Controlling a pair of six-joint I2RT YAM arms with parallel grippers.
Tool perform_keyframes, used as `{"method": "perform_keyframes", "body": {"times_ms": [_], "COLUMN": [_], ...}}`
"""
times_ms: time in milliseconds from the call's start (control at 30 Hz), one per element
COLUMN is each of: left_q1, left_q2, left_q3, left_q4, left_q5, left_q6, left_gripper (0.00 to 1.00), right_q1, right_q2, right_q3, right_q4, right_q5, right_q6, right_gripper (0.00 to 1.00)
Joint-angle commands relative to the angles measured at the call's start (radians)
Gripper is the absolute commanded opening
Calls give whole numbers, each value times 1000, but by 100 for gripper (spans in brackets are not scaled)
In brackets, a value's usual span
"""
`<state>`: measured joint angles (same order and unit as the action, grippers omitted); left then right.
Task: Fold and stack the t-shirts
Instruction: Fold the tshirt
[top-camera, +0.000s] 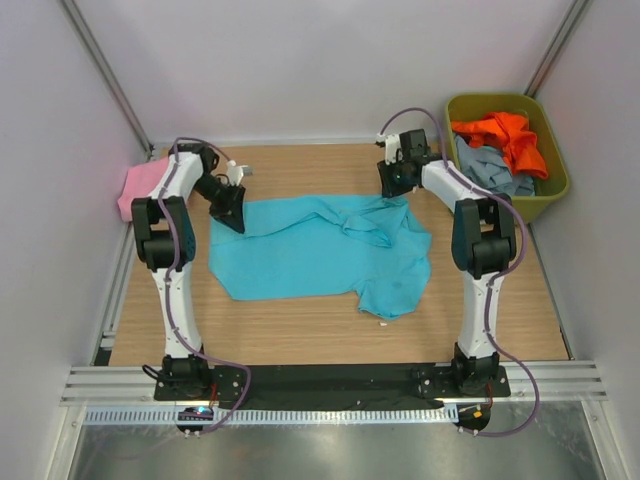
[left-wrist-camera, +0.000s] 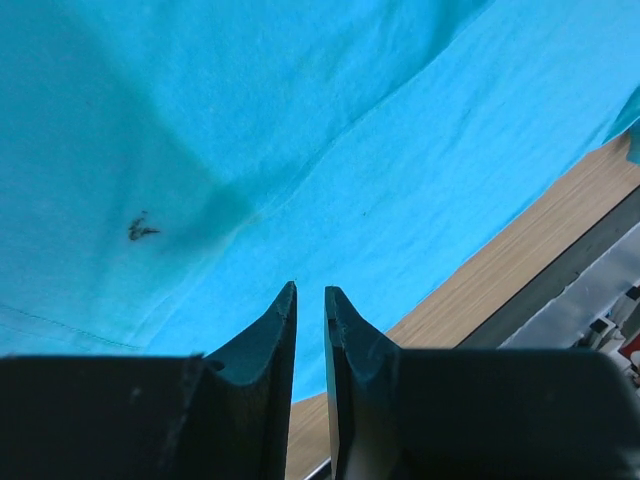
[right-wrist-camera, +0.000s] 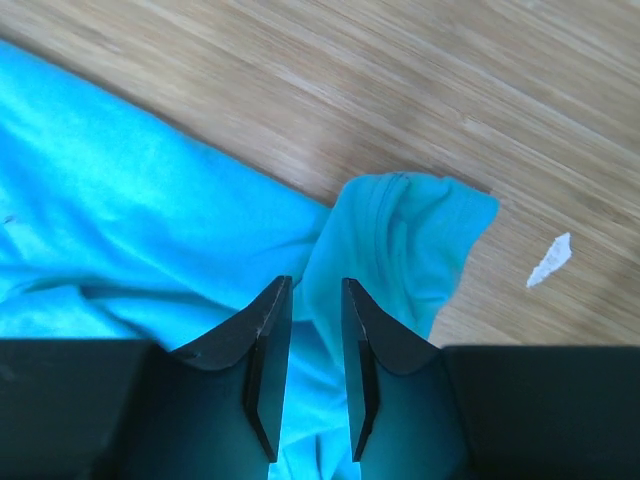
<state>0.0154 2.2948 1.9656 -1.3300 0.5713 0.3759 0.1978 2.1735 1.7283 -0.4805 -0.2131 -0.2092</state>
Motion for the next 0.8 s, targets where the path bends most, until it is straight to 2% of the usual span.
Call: {"method": "perform_keyframes", "body": {"times_ms": [0,167,533,767], "left_q1": [11,11,14,18], "left_q2": [-44,15,3,18], "left_q3": [50,64,4,13], "left_q4": [-34,17,18,29], "left_q5": [48,55,-4,1], "left_q6": [-3,-52,-8,-17], "left_gripper": [18,16,14,15], "right_q1": [43,100,123,121], "right_q2": [-154,-228,-391,-402], "right_q3": [-30,-122,-377,-417], "right_q4": [-3,-43,-84,-78], "right_q5": [-22,3,70,89], "right_q6": [-76,-154,-190,-217], "right_gripper": [34,40,46,48]}}
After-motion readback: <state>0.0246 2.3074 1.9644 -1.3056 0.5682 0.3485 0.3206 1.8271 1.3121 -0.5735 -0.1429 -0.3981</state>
